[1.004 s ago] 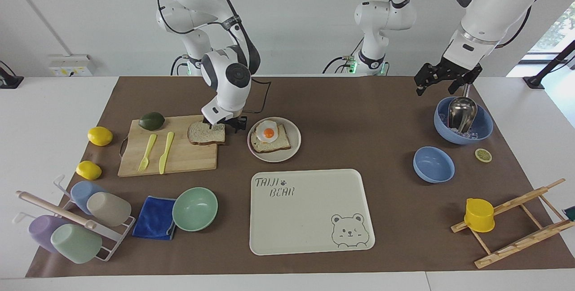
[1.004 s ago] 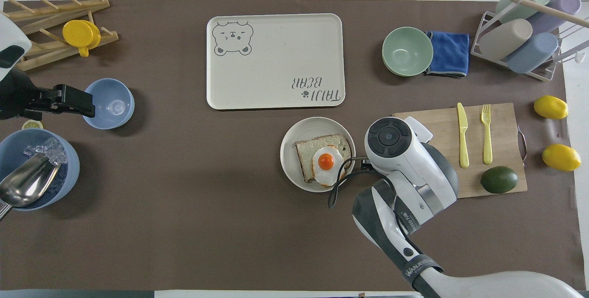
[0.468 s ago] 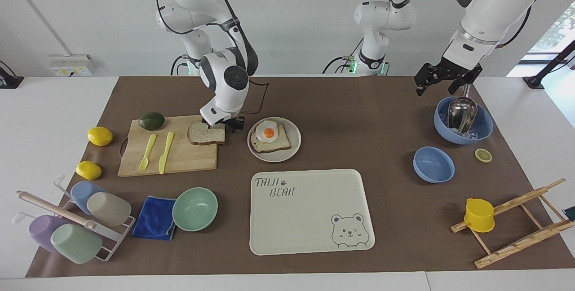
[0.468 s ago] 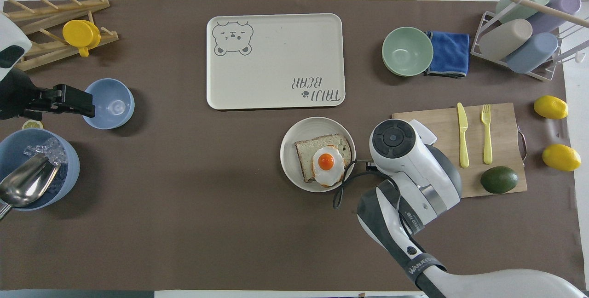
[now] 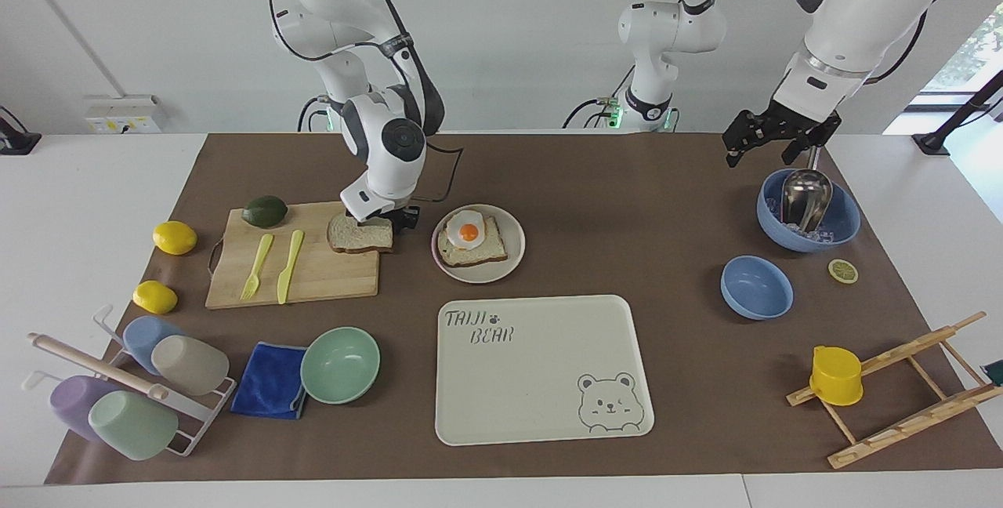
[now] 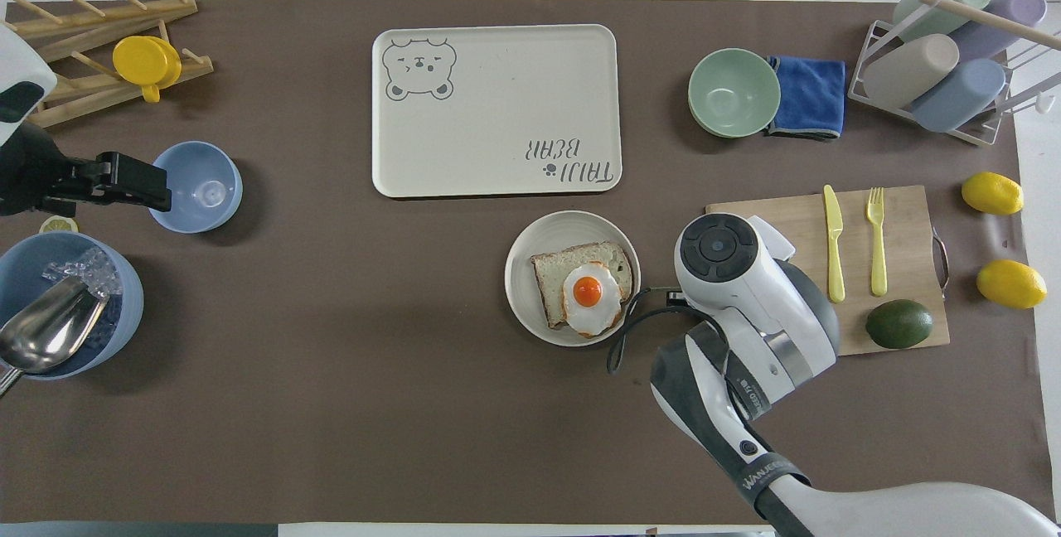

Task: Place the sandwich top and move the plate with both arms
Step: 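Grasp the bread slice on the wooden board with the right gripper, then lift the bread slice and carry it over the white plate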

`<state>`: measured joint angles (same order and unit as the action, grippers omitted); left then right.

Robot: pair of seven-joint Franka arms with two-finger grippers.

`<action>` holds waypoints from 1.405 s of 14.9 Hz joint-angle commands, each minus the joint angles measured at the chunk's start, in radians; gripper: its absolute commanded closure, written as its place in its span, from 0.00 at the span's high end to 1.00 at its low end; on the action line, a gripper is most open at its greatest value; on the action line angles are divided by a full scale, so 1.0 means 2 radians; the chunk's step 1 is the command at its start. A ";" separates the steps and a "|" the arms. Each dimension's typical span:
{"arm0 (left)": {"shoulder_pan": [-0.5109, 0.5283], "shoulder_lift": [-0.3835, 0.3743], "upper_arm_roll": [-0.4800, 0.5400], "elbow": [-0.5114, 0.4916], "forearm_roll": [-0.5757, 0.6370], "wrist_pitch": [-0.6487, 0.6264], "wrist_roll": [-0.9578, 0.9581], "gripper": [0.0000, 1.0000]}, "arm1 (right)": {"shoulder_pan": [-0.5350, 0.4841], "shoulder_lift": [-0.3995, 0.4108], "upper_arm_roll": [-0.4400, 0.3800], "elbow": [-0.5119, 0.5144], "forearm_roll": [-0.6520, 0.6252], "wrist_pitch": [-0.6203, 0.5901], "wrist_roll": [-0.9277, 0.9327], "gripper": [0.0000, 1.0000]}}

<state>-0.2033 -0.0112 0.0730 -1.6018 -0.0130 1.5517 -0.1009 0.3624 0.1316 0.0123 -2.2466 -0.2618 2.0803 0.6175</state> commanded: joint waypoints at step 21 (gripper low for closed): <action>0.009 -0.007 0.000 -0.005 0.008 0.006 0.002 1.00 | 0.047 -0.075 0.032 0.158 -0.041 -0.326 -0.053 0.00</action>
<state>-0.1986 -0.0112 0.0755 -1.6018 -0.0129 1.5519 -0.1009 0.4663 0.0269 0.0598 -1.9353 -0.3368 1.4564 0.5227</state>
